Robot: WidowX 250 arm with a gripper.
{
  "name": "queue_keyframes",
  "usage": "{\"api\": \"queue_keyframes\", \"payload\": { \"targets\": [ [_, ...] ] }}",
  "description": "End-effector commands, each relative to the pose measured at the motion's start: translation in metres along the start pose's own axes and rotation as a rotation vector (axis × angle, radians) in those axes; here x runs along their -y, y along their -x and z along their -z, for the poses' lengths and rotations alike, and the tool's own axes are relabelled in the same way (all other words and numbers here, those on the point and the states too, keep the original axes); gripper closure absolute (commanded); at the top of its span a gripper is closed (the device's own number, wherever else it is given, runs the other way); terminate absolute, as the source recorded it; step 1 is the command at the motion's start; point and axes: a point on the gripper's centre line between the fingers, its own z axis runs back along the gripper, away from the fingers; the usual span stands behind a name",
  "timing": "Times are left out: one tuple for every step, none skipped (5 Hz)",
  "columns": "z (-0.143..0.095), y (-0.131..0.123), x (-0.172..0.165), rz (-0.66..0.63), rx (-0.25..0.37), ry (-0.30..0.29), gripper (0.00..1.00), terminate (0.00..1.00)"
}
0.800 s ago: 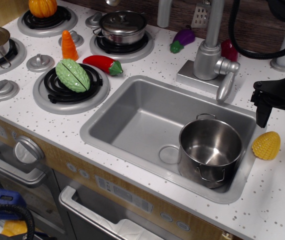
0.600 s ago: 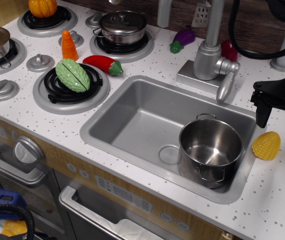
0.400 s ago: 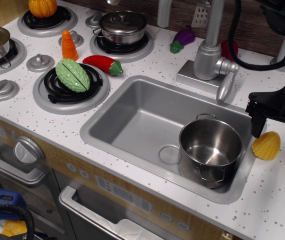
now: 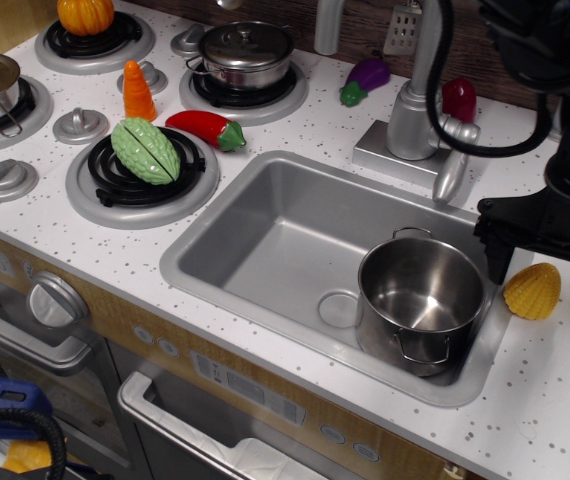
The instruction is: Put corn in pot which is in sink
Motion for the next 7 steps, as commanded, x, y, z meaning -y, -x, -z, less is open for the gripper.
{"api": "queue_keyframes", "payload": {
  "targets": [
    [-0.004,-0.01,-0.004,-0.008,0.047,0.027,0.0,0.0],
    [0.001,-0.01,-0.004,-0.014,0.068,0.018,1.0,0.0],
    [0.003,-0.008,-0.002,-0.016,0.087,0.005,1.0,0.0],
    [-0.014,-0.007,-0.011,0.008,0.067,-0.053,1.0,0.0],
    [-0.029,-0.004,-0.027,0.053,0.053,-0.142,1.0,0.0],
    [-0.033,0.004,-0.046,0.077,0.042,-0.164,1.0,0.0],
    [-0.022,0.009,-0.062,0.102,0.041,-0.143,1.0,0.0]
  ]
}}
